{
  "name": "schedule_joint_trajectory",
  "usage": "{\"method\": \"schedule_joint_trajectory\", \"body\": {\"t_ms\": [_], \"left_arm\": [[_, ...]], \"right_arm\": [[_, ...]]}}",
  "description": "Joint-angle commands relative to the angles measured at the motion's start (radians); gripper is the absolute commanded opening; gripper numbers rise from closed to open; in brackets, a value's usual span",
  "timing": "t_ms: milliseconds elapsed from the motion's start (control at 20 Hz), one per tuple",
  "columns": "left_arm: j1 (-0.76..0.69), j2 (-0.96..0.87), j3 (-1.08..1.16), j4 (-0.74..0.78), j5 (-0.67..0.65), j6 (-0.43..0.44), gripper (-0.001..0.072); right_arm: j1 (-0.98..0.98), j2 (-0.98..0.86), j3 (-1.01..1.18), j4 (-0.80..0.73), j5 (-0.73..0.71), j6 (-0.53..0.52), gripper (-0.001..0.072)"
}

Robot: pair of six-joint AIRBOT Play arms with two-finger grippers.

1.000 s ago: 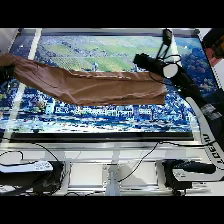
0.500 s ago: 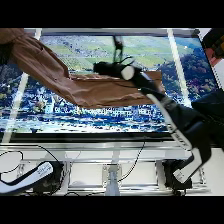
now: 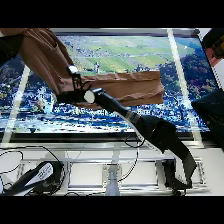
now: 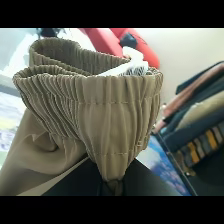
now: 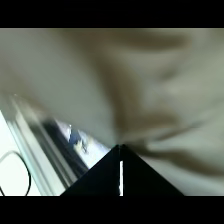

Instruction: Fold the clothes and pants, and hang the long-sleeved shirts on hangers.

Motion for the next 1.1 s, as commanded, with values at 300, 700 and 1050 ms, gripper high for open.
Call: {"method": "schedule_joint_trajectory", "body": {"t_ms": [300, 700, 1050], "left_arm": [[-0.123, -0.04, -0.005, 0.196, 0.003, -0.046, 0.0043], [-0.426, -0.206, -0.061, 0.18, 0.276, -0.109, 0.0042], [-0.709, -0.18, -0.061, 0.134, 0.818, -0.109, 0.0043]], "right_arm": [[-0.177, 0.112, 0.049, -0.191, 0.407, -0.095, 0.001], [-0.42, 0.456, 0.049, -0.193, 0.631, -0.246, 0.0011], [-0.451, 0.598, 0.049, -0.214, 0.637, -0.253, 0.0011]]}}
